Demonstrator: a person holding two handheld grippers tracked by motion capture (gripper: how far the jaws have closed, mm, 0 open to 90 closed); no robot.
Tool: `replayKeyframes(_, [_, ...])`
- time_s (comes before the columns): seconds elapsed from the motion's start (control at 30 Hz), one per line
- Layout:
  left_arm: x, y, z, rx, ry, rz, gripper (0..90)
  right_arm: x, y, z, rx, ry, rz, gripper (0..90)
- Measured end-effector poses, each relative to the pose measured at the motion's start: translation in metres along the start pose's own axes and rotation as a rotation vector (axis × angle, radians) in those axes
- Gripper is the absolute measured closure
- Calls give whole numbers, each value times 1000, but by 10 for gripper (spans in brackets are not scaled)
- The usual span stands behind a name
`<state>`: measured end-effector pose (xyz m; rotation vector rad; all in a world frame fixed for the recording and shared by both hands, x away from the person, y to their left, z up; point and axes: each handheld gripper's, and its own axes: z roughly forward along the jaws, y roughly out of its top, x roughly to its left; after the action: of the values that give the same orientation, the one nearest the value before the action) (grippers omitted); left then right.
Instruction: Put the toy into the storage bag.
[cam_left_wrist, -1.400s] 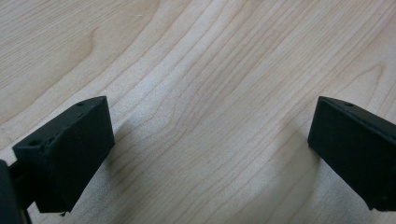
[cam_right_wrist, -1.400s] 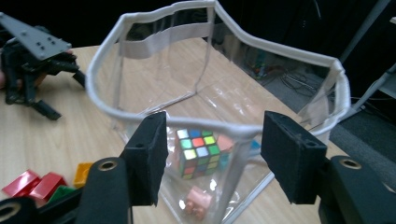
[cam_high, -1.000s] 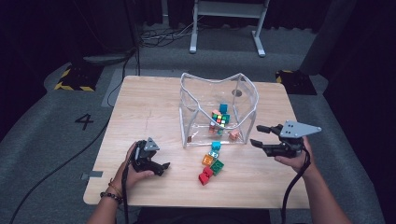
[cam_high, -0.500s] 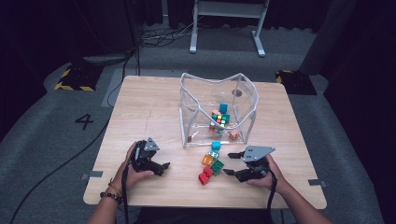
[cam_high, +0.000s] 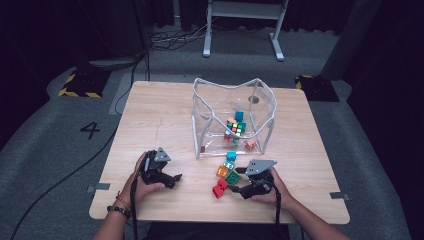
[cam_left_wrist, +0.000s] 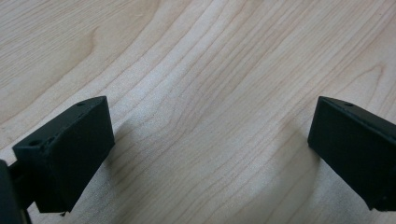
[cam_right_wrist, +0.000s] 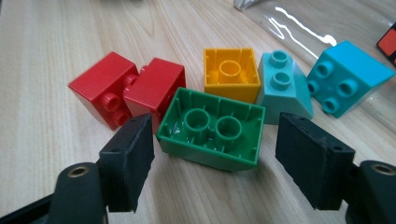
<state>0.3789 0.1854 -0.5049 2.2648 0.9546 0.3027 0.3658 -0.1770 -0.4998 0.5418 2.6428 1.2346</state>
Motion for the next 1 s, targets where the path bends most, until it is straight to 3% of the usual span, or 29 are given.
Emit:
replayKeyframes(0.1, [0,0,0,0,0,0,5,-2,-1,2,9,4,-5,340])
replayKeyframes(0.27, [0,0,0,-5,1,4,5,-8,-4,1,11,-4,31,418])
replayKeyframes(0.47, [0,0,0,-2,0,-2,5,-10,-6,-4,17,-21,-5,428])
replayKeyframes(0.67, [0,0,0,-2,1,0,5,-19,-12,-14,-1,-20,20,429])
replayKeyframes(1.0, [0,0,0,0,0,0,5,-35,-16,-42,-57,-81,42,431])
